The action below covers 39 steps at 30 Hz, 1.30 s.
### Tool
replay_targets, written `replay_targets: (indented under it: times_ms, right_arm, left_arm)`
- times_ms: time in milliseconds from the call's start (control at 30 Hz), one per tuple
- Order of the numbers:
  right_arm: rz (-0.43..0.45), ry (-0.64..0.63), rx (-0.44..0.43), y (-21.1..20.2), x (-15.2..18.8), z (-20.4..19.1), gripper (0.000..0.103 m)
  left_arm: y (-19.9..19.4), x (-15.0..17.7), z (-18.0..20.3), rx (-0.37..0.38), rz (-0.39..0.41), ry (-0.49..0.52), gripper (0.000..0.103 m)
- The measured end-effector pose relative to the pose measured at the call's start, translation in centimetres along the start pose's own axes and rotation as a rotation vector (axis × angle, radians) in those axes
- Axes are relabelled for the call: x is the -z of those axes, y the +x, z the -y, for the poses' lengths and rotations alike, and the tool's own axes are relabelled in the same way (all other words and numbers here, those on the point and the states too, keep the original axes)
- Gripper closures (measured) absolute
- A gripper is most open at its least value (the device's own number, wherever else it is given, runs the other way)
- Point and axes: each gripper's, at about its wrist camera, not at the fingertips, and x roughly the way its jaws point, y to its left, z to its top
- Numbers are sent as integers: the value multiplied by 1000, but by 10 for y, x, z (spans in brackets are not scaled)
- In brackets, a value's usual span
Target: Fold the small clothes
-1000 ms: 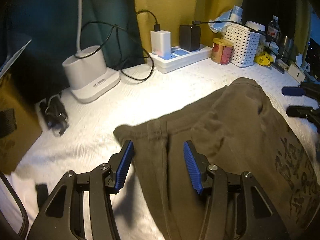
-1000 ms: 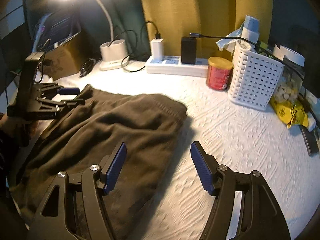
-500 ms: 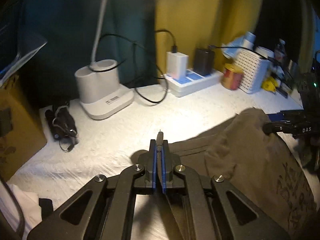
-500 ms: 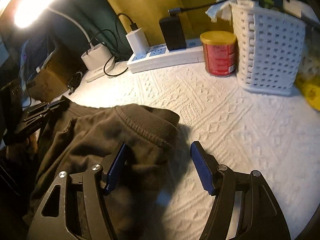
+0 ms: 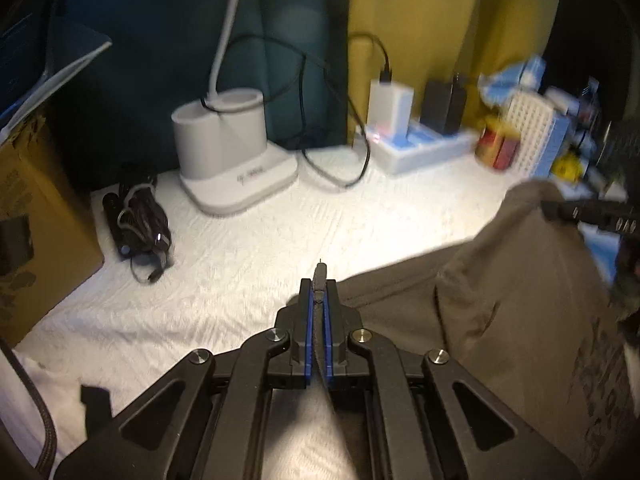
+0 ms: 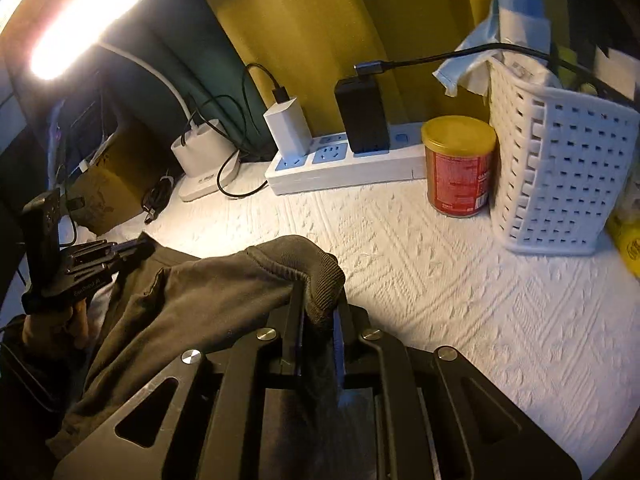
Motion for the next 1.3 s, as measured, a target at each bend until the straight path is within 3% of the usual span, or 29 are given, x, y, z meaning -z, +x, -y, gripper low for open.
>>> replay_targets:
  times_ms: [133, 167, 200, 267, 333, 433, 533, 567, 633, 700, 733, 800, 867, 1033, 1100, 1133, 1300]
  right_arm:
    - [-3, -1, 34, 3, 3, 1, 90]
    - [-4, 2, 36, 3, 3, 1, 90]
    - [-8, 2, 41, 4, 3, 1, 90]
    - [0, -29, 54, 2, 4, 0, 81]
    - [18, -39, 81, -2, 5, -2, 73]
    - [40, -31, 85, -9, 6, 0, 71]
    - [38, -21, 87, -12, 9, 2, 65]
    - [37, -19, 86, -13, 10, 2, 60]
    - [32, -15, 79, -13, 12, 3, 58]
    - [25, -10, 72, -12, 14, 4, 58]
    - [23, -7, 69, -11, 14, 4, 58]
    - [19, -2, 68, -9, 14, 5, 58]
    - [13, 7, 67, -7, 14, 7, 58]
    - [0, 54, -34, -4, 13, 11, 58]
    - [9, 53, -34, -4, 10, 10, 71]
    - [10, 53, -34, -3, 7, 10, 86]
    - [26, -21, -7, 0, -4, -2, 91]
  left_arm:
    - [-14, 3, 7, -50, 10, 2, 92]
    - [-19, 4, 8, -50, 23, 0, 78]
    - [-25, 4, 10, -49, 36, -3, 51]
    - [-42, 4, 13, -30, 80, -25, 25]
    - [-54, 5, 19, 32, 108, -41, 25]
    - [-53, 8, 39, 65, 100, 33, 25]
    - [-40, 15, 60, 53, 48, 126, 26]
    - [-35, 17, 64, 69, 30, 140, 32]
    - [-27, 20, 67, 68, -1, 159, 49]
    - [-21, 22, 62, 28, -21, 169, 84]
    - [-21, 24, 58, 28, -24, 154, 88]
    - [-26, 26, 47, 32, -12, 119, 90]
    - [-30, 25, 39, -7, 4, 109, 99]
    - [-32, 27, 30, 45, 17, 80, 99]
    - [-32, 26, 31, 73, 25, 72, 100]
    - [-31, 25, 31, 81, 25, 68, 100]
    - [-42, 22, 14, 60, 72, 6, 102]
